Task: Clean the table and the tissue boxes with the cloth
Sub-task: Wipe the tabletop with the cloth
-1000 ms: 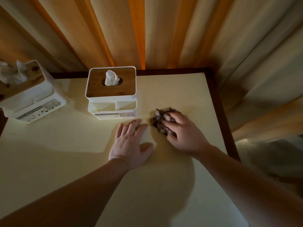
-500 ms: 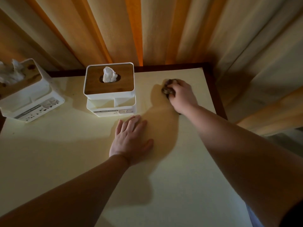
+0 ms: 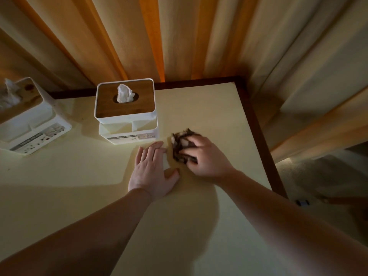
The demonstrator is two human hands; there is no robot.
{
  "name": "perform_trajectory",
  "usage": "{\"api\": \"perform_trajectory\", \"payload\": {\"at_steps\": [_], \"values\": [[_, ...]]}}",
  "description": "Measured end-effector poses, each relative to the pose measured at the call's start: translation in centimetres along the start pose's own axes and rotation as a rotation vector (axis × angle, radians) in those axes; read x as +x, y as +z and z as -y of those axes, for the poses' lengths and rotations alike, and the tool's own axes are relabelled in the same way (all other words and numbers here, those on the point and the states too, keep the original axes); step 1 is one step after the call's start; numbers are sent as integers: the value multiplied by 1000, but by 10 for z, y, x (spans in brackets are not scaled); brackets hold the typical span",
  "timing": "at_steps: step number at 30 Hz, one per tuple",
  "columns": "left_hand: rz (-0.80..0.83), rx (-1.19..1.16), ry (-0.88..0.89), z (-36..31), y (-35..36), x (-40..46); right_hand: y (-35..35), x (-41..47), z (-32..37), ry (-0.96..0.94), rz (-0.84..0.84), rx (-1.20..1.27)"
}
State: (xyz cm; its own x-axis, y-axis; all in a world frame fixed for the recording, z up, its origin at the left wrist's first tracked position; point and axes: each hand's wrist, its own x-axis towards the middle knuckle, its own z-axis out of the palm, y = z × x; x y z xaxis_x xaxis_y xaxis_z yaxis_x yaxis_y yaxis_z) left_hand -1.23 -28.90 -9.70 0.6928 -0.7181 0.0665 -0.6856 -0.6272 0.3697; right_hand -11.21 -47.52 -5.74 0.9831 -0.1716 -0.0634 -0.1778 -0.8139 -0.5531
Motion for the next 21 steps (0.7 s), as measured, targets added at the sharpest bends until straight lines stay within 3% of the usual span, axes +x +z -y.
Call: {"api": "perform_trajectory", "payload": {"at_steps": [5,10,16,21], "values": [[-11,3,4,0,2,-1,-16,-76,-23,255,-68,-67],[-28,-7,10,0,2,0,-34,-77,-62,465,-167,-111],[-20,13,20,-1,0,0,-31,-17,-66,500,-274,-77],[16,-43,25,3,-3,0,-14,-11,-28,420,-196,-44]]}}
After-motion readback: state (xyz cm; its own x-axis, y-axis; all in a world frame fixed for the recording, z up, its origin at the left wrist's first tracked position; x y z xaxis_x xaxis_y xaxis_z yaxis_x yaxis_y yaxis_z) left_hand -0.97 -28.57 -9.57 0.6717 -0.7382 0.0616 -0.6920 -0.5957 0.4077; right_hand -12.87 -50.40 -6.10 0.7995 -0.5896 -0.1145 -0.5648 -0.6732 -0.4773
